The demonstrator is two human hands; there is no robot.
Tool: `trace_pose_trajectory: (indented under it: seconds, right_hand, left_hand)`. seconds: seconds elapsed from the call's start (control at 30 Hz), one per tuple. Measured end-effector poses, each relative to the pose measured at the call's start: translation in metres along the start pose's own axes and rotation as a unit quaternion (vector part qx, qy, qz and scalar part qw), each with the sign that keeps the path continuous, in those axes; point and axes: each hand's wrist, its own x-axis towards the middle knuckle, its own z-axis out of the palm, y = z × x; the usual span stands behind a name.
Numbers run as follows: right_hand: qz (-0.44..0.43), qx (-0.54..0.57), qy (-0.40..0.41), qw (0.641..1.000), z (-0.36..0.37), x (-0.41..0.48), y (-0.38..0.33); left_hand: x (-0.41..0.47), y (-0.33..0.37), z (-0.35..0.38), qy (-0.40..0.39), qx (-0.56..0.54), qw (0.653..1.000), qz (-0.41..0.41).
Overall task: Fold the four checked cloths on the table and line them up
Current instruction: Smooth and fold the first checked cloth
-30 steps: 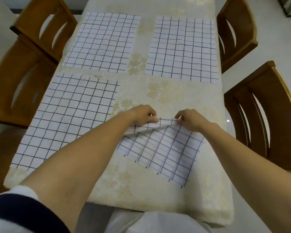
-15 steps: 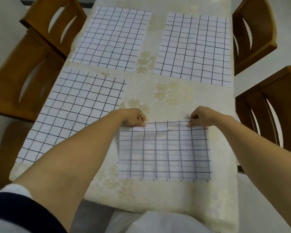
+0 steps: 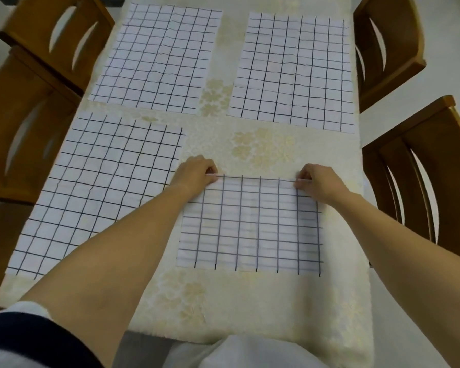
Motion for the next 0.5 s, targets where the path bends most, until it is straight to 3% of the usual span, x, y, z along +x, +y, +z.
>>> trace_pose_trajectory:
  seconds: [0.07,0.13,0.17,0.27,0.33,0.4,0.5]
  right_hand:
    - [-0.030,-0.066,0.120,0.990,0.009,-0.009,-0.007]
    - [-0.083,-0.044,0.226,0.970,0.025,-0.026,-0.027]
    - [-0.101,-0.011,0.241,0.965,0.035,-0.036,-0.042]
    - [-0.150,0.016,0.222,0.963,0.079,-0.055,-0.080]
    - [-0.166,0.013,0.173,0.971,0.103,-0.056,-0.093]
    - [-0.163,0.008,0.122,0.979,0.117,-0.052,-0.094]
    - [-0.154,-0.048,0.112,0.981,0.123,-0.044,-0.074]
  left_hand:
    - [-0.008,0.004,0.009,0.079,0.051,0.996,-0.003]
    - [-0.022,0.018,0.022,0.149,0.042,0.988,0.012]
    - [-0.030,0.029,0.031,0.167,0.028,0.985,0.025]
    - [-0.049,0.060,0.065,0.160,0.037,0.985,0.055]
    - [-0.057,0.071,0.085,0.106,0.077,0.990,0.047]
    - [-0.059,0.069,0.100,0.052,0.139,0.988,0.041]
    - [-0.057,0.057,0.101,0.044,0.134,0.989,0.034]
